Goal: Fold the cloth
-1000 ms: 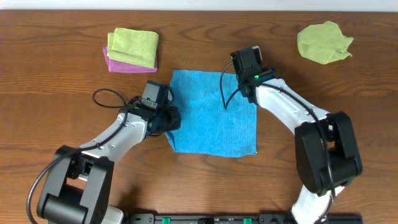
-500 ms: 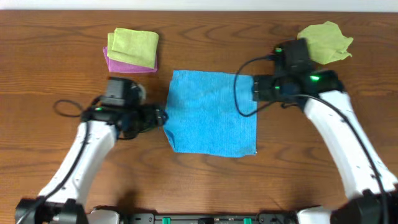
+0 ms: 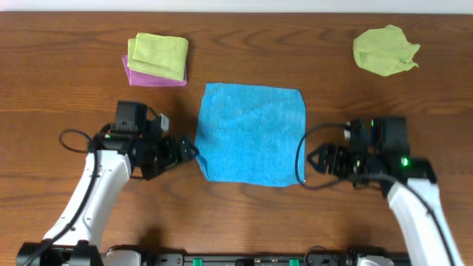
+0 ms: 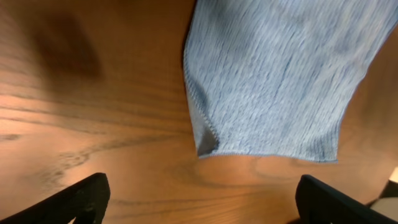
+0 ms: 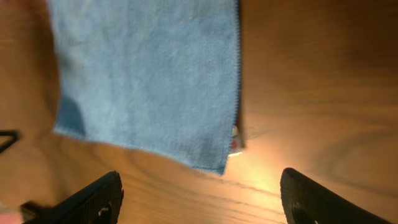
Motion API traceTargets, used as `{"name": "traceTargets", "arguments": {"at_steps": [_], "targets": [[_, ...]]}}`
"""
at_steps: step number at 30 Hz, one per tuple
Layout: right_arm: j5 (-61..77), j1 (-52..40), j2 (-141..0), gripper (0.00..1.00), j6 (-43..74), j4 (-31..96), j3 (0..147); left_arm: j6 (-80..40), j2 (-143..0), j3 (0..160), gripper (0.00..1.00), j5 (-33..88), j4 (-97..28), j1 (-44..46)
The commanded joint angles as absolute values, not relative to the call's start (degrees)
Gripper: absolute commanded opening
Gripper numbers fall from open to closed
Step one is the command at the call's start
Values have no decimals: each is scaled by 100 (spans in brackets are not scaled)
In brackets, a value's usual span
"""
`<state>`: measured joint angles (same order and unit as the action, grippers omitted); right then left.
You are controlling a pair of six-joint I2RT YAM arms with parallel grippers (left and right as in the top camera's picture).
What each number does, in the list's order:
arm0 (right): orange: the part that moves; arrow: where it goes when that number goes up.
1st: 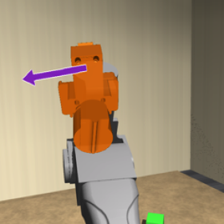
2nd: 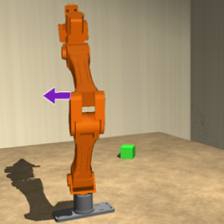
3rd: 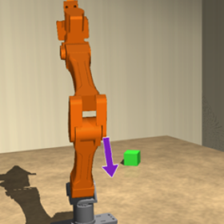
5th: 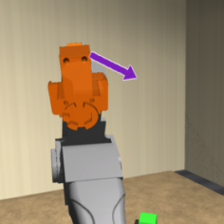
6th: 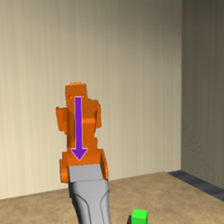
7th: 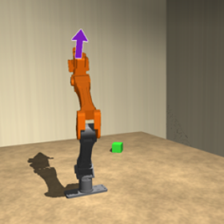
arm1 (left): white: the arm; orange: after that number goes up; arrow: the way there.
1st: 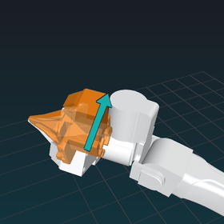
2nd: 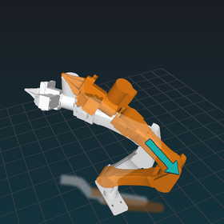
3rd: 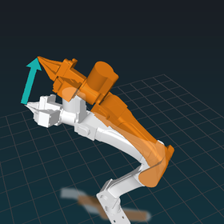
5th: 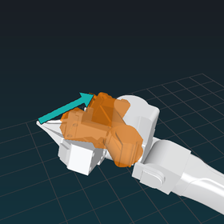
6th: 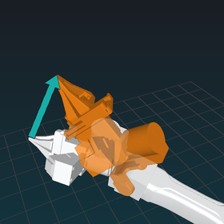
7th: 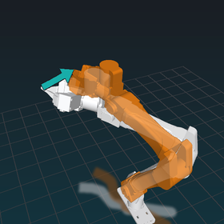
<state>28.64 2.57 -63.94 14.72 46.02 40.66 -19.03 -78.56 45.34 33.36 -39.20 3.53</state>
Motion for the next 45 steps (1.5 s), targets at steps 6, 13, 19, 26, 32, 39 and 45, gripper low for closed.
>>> {"name": "traceTargets", "arguments": {"at_steps": [6, 13, 19, 26, 32, 39, 45], "targets": [[3800, 349, -5684, 79, 2346, 3715, 2770, -2296, -7819, 3435, 96, 4362, -2676, 344], [3800, 346, -5688, 76, 2873, 3181, 2460, -2773, -7837, 3083, 95, 4351, -1758, 344], [3795, 346, -5688, 77, 3046, 3011, 2460, -3153, -8005, 2982, 95, 4307, -1219, 346], [3795, 346, -5688, 77, 3201, 2845, 2460, -3380, -8407, 2971, 95, 4338, -884, 506], [3795, 346, -5688, 77, 3236, 2845, 2460, -3699, -8626, 2971, 95, 4344, -375, 856], [3798, 346, -5688, 77, 3277, 2847, 2460, -3774, -8689, 2971, 90, 4160, -244, 991], [3798, 346, -5688, 78, 3280, 2849, 2460, -3629, -8689, 2971, 83, 4003, -237, 1057]]}}
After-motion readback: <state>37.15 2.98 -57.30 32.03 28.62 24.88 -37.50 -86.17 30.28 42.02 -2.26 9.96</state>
